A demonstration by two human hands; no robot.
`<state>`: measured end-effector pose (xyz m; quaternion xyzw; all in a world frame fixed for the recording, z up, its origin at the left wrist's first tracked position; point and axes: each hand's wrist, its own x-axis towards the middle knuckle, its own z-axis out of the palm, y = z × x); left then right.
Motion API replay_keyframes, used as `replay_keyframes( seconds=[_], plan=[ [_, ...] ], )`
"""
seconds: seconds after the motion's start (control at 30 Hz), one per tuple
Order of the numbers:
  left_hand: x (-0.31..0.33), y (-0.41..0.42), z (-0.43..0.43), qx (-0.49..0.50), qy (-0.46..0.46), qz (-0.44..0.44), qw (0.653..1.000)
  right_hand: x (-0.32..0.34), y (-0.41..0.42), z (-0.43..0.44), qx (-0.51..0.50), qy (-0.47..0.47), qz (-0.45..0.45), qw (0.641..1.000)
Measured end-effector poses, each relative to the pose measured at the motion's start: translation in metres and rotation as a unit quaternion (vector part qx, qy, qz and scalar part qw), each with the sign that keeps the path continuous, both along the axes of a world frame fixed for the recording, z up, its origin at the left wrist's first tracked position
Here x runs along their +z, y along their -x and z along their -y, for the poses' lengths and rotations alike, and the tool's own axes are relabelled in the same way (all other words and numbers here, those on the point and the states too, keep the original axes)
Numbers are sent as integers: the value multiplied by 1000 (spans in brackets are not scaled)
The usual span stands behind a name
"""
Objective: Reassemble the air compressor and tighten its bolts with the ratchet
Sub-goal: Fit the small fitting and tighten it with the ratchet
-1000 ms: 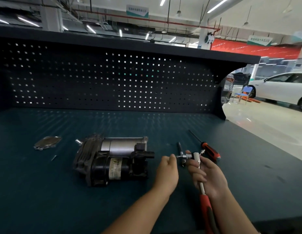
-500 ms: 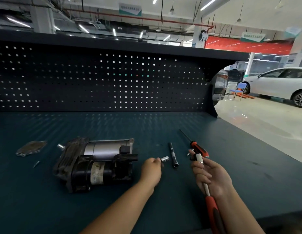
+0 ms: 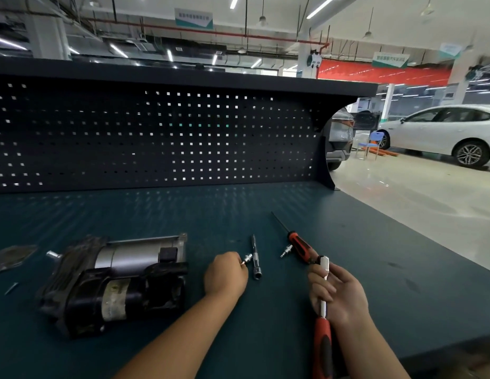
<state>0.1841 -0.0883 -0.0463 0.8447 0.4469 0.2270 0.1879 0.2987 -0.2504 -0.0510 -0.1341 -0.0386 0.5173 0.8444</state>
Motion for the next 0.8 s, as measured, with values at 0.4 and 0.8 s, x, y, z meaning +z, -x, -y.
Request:
replay_keyframes(
  seconds=[0.4,0.8],
  plan=[
    [13,-105,22,-96,-46,-138,985,-2,2,-4,-27,-38,-22,999],
    [11,-53,30,-219,-21,321,921,2,-1,-3,-9,-40,-12,999]
  ],
)
